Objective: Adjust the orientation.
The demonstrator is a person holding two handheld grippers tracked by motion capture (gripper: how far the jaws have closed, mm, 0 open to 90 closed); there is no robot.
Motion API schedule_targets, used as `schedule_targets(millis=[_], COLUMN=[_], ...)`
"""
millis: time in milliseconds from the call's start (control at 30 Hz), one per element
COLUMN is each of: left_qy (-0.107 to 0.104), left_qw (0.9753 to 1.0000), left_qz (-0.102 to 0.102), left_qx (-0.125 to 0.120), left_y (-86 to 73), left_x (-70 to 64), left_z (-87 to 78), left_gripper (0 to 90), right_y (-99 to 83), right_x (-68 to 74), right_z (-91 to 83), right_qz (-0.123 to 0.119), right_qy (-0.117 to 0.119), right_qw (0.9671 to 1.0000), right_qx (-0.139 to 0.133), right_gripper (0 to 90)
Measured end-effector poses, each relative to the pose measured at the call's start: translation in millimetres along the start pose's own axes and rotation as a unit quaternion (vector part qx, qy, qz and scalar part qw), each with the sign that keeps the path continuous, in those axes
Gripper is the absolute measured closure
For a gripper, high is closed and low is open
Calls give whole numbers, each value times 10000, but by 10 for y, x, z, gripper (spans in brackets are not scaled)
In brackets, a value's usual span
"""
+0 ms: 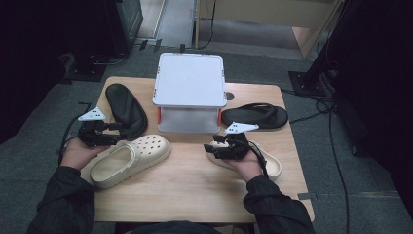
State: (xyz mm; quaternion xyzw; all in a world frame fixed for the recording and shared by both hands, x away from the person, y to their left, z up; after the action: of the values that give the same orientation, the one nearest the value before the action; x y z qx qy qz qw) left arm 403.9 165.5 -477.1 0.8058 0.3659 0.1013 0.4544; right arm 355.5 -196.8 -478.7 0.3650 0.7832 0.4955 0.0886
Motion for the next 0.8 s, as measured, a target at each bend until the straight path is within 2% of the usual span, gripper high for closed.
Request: schedule_targets(millis=[133, 333, 533, 567, 633, 800], left_qy=[-33, -24, 4, -25, -18, -27], left_qw=[9999, 10000, 10000, 9999, 9998, 9999], left_qz=[-29, 36, 44, 121, 174, 141], left_qx=[121, 84, 63, -6, -24, 15], left_y=[-7, -9, -56, -78, -99, -176], left_x=[-8, -23, -40, -56, -69, -112], left_z=[6, -12, -92, -139, -176, -240], left_gripper=[353, 348, 349, 380, 383, 387], right_y=[-10, -12, 2, 9, 19, 52], right_x=[-8, 20, 60, 75, 94, 119], right_z=[0, 11, 58, 89, 113, 177], right_qz=[29, -72, -158, -182, -243, -281], right_qy=[4, -3, 57, 101, 153, 238], right_qw=[10000, 10000, 9999, 9998, 9995, 9993], right_qx=[34, 42, 41, 75, 113, 115], right_gripper=[417, 417, 417, 421, 431, 431])
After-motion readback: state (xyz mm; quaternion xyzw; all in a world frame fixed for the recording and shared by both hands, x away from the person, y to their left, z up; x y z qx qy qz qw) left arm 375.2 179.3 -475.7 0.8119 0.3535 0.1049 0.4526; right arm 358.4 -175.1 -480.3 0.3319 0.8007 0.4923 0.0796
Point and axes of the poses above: each handheld gripper's, and its own axes: z roughly forward along the jaws, y roughly out of its top, x roughly to its left, the point moved 7 cm from there along z, roughly forward along the jaws, and after that the axes turned 4 degrees about -x, right-handed, at the moved point
